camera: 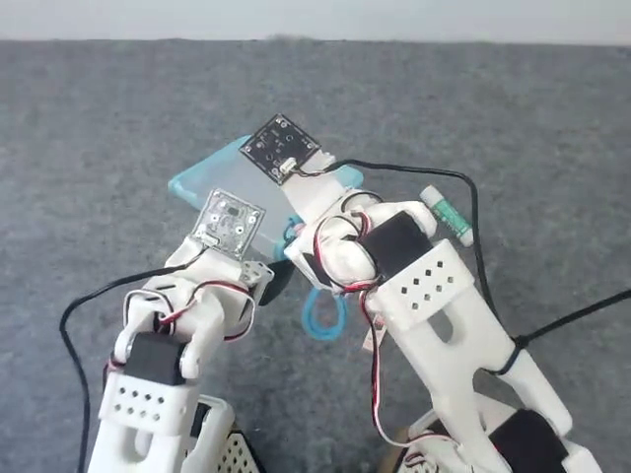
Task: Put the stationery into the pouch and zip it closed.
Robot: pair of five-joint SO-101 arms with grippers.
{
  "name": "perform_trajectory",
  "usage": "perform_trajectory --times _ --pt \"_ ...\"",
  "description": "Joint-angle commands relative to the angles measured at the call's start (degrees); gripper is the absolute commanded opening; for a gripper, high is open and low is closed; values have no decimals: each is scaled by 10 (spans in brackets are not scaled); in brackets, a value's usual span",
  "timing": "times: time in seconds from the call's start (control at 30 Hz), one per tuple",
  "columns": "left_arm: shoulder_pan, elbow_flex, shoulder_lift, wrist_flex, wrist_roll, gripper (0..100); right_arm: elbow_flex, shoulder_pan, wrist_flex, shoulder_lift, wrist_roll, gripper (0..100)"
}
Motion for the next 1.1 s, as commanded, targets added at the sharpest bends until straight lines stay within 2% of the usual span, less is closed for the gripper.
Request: perform_trajectory --times 0.0,0.2,0.47,0.7,0.9,1.07 --pt "-26 -12 33 -31 11 301 -35 -5 22 -5 13 6" --pt "-67 -13 74 -68 9 301 -29 -1 34 -7 19 6" --pt "-104 -13 81 -90 11 301 47 -1 29 -15 42 6" --pt "-138 -10 82 -108 11 300 87 -1 36 -124 70 6" --pt "-142 -10 83 -108 11 299 114 0 58 -194 76 6" --pt "-145 -10 83 -108 11 299 115 45 65 -204 91 6"
